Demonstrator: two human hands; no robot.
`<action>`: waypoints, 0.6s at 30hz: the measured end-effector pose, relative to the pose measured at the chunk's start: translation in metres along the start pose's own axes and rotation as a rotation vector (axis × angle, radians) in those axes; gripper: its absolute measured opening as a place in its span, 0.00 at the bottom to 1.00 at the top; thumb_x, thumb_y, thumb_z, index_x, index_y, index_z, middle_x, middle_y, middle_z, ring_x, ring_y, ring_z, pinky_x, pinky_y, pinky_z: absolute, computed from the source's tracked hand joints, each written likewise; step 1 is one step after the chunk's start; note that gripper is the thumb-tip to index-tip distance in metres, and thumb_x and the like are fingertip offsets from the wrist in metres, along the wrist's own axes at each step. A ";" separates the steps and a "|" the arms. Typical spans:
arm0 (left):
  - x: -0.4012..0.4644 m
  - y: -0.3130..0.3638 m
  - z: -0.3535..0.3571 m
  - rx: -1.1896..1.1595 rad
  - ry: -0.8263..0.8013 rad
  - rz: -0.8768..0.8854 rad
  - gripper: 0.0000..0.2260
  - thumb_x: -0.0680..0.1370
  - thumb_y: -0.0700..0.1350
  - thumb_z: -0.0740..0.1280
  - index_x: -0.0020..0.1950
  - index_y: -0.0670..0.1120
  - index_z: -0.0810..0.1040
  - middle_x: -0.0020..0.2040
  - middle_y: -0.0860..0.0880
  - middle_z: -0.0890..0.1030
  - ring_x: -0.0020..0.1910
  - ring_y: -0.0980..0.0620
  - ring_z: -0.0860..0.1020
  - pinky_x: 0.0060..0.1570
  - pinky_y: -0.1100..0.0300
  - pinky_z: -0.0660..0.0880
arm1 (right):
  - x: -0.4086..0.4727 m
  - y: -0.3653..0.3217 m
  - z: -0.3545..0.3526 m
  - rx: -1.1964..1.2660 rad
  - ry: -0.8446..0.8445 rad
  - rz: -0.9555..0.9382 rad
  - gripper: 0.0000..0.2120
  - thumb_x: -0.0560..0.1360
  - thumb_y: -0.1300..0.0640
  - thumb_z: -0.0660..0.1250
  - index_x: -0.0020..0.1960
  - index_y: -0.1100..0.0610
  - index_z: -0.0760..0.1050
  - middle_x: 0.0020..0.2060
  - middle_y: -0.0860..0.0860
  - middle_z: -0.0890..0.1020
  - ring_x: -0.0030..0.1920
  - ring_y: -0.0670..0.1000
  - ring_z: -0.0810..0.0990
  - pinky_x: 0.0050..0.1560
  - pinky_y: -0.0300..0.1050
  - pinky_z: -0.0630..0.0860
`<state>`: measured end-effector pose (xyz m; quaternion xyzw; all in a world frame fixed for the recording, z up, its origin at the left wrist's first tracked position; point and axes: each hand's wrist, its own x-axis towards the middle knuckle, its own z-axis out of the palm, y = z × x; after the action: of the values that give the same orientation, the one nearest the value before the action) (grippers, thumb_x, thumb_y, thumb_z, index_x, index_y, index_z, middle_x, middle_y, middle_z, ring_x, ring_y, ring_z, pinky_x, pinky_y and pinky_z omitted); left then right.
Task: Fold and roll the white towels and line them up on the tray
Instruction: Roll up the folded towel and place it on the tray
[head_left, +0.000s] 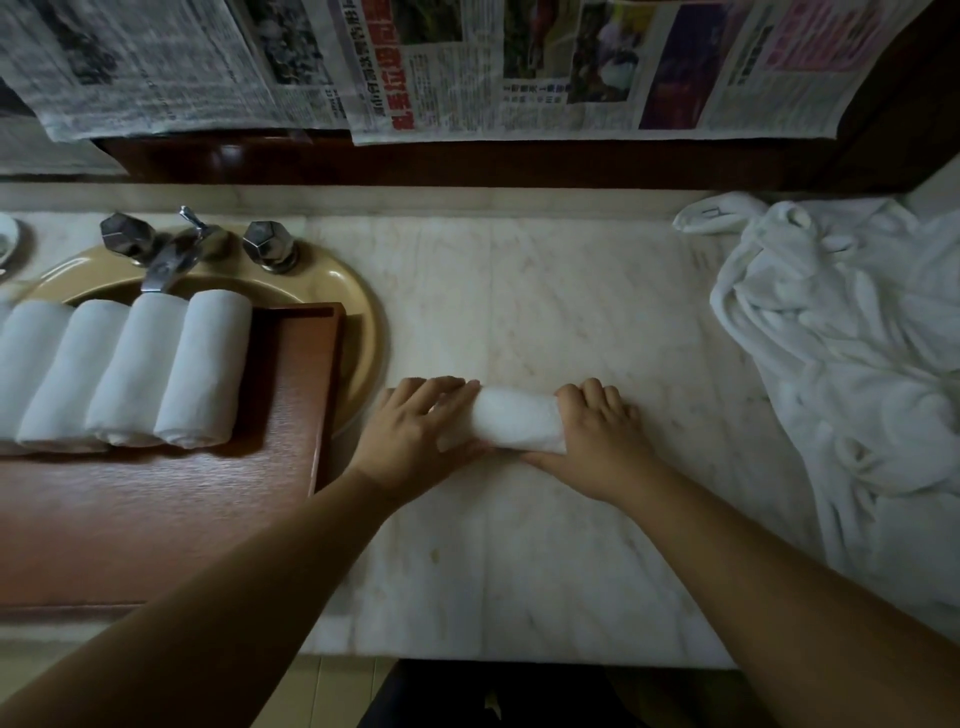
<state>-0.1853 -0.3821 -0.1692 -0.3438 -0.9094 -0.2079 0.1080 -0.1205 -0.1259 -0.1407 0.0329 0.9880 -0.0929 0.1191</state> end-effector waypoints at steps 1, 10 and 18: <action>0.000 -0.006 -0.002 0.016 -0.035 0.025 0.29 0.77 0.65 0.69 0.73 0.49 0.78 0.65 0.49 0.80 0.56 0.43 0.77 0.52 0.48 0.75 | 0.001 0.000 -0.002 -0.001 -0.021 -0.003 0.39 0.67 0.23 0.65 0.64 0.51 0.67 0.59 0.51 0.71 0.61 0.56 0.70 0.59 0.53 0.70; 0.057 -0.030 -0.028 -0.137 -0.511 -0.176 0.32 0.73 0.73 0.66 0.74 0.63 0.74 0.63 0.51 0.81 0.59 0.49 0.75 0.57 0.56 0.69 | 0.037 0.006 -0.031 -0.019 -0.317 0.010 0.40 0.70 0.28 0.67 0.70 0.52 0.64 0.68 0.54 0.69 0.70 0.58 0.67 0.67 0.55 0.65; 0.028 0.013 -0.035 -0.293 -0.359 -0.632 0.40 0.73 0.67 0.74 0.81 0.58 0.65 0.62 0.50 0.77 0.61 0.50 0.75 0.64 0.50 0.74 | 0.015 -0.010 -0.029 0.059 -0.222 0.149 0.37 0.66 0.34 0.73 0.66 0.54 0.67 0.64 0.57 0.75 0.64 0.60 0.75 0.59 0.51 0.72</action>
<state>-0.1954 -0.3730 -0.1242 -0.0893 -0.9356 -0.2950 -0.1723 -0.1424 -0.1295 -0.1148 0.0994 0.9604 -0.1159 0.2331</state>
